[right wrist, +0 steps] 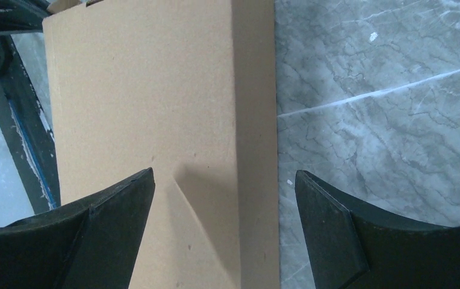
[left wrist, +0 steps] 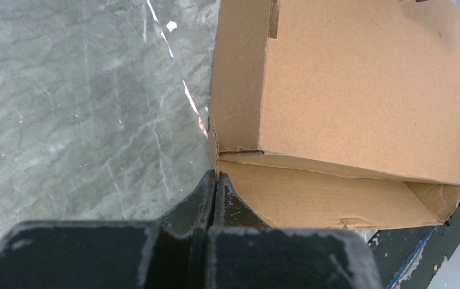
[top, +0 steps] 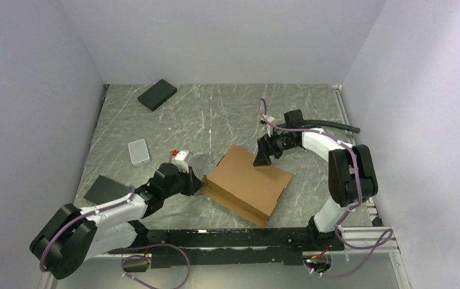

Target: Fold the paper box

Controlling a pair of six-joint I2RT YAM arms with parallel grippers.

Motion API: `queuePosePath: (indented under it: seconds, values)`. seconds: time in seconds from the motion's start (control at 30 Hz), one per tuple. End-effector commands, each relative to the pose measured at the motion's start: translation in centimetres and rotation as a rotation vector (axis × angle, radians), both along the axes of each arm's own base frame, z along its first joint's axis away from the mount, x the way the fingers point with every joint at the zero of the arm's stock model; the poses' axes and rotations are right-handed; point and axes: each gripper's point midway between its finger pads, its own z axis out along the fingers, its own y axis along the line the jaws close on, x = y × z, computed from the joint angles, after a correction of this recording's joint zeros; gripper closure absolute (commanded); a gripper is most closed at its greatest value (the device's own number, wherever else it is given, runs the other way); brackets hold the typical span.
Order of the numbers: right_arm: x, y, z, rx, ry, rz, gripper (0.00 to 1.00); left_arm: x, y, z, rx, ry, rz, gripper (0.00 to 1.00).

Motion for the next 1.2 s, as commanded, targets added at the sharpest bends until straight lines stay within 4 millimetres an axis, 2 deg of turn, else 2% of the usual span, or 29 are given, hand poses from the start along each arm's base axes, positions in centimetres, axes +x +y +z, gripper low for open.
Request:
queuePosePath:
  seconds: [0.0, 0.13, 0.2, 0.3, 0.43, 0.77, 1.17]
  values:
    - [1.5, 1.6, 0.9, 0.087, 0.025, -0.016, 0.1, 0.7, -0.6, 1.3, -0.013, -0.085, -0.015, 1.0]
    - [1.5, 2.3, -0.1, 0.079, 0.068, -0.003, 0.14, 0.7, -0.6, 1.3, -0.003, -0.099, -0.022, 1.0]
    - [1.6, 2.3, -0.5, 0.073, 0.077, -0.019, 0.19, 0.6, -0.6, 1.2, 0.004, -0.102, -0.022, 1.0]
    - [2.0, 1.9, -1.2, 0.049, 0.078, -0.06, 0.33, 0.5, -0.3, 1.2, 0.012, -0.112, -0.015, 1.0]
    - [2.2, 1.3, -2.4, 0.017, 0.096, -0.1, 0.41, 0.2, 0.1, 1.5, 0.005, -0.132, -0.009, 1.0]
    - [2.8, 0.2, -3.6, -0.033, 0.103, -0.162, 0.49, -0.8, -0.1, 1.6, -0.002, -0.158, -0.042, 1.0]
    - [2.8, 0.1, -3.9, -0.043, 0.11, -0.177, 0.51, -1.0, -0.8, 0.7, 0.041, -0.175, -0.048, 1.0]
